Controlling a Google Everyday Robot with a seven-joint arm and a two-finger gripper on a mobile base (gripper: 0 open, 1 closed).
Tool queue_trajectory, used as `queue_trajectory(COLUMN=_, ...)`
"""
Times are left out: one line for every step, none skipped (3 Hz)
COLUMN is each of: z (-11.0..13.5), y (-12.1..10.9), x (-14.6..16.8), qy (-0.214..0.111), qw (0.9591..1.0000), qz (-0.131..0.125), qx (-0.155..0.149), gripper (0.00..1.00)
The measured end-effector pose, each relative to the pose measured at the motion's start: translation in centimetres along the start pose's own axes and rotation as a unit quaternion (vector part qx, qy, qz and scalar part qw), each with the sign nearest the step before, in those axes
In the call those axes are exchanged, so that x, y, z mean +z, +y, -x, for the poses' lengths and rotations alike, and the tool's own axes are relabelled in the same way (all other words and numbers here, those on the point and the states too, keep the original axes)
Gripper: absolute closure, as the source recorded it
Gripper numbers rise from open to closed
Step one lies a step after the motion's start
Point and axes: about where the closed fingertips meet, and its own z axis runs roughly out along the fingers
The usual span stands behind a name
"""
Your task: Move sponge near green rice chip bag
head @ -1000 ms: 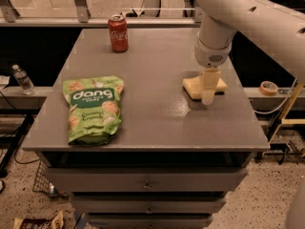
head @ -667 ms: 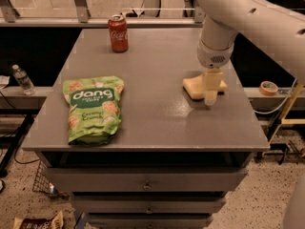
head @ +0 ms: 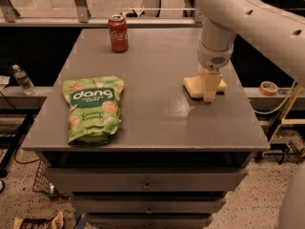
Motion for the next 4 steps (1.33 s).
queue_trajectory(z=0.0, y=0.0, x=-0.2, qy=0.000, qw=1.0000, qz=0.000, qx=0.000, gripper=0.64)
queue_trajectory(z=0.0, y=-0.1, x=-0.5, qy=0.000, qw=1.0000, qz=0.000, qx=0.000, gripper=0.88)
queue_trajectory(z=1.5, y=-0.4, x=-4.8, qy=-0.028, qw=0.9985, qz=-0.041, qx=-0.021, gripper=1.00)
queue_trajectory(z=3.2, y=0.0, x=-9.7, qy=-0.083, qw=0.9933, qz=-0.071, qx=-0.037, gripper=1.00)
